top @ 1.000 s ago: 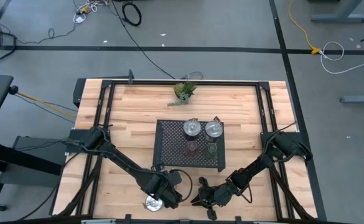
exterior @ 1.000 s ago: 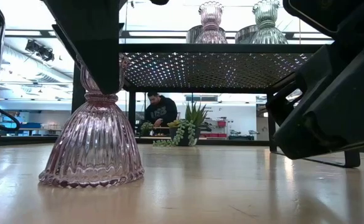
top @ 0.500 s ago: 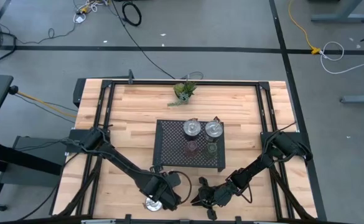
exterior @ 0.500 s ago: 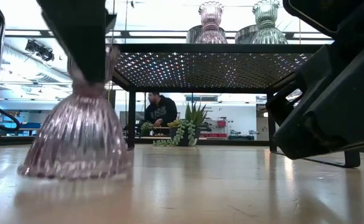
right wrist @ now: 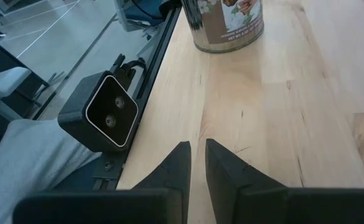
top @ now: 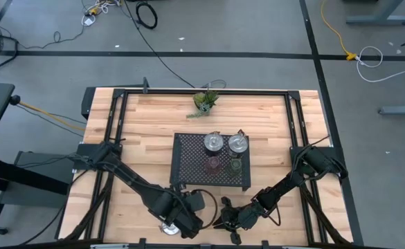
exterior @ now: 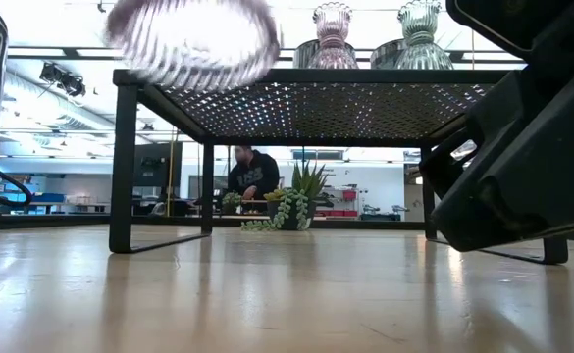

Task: Pick & Place candle stick holders
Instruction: Put the pink glass candle holder on the shelf aligned with the other glass candle holders

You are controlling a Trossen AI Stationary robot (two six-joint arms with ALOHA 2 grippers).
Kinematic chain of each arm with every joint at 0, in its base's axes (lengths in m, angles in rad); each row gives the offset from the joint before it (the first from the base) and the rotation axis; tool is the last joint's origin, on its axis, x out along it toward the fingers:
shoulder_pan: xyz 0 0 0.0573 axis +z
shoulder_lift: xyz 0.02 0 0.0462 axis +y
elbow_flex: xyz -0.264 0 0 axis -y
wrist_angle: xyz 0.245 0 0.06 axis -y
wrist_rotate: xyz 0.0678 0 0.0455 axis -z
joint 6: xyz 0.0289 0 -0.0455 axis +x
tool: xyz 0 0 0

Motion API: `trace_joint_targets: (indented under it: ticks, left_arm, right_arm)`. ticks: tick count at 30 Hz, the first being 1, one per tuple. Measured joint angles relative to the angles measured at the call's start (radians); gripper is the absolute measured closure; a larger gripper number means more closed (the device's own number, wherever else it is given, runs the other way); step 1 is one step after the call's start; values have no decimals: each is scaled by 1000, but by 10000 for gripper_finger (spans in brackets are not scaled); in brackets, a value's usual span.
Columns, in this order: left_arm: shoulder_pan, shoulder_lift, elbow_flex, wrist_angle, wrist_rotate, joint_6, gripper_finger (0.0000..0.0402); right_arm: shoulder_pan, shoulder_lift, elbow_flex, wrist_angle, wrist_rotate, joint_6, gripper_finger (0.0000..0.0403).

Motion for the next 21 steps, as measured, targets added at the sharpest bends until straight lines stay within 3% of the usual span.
trace_joint_targets:
  ticks: [10,21]
  left_arm:
    - [3,-1,298,-307,-94,7,228]
    - [104,-45,275,-352,-145,82,228]
  right_arm:
    - [0,0,0,0,0,0,356]
    - [0,0,0,0,0,0,356]
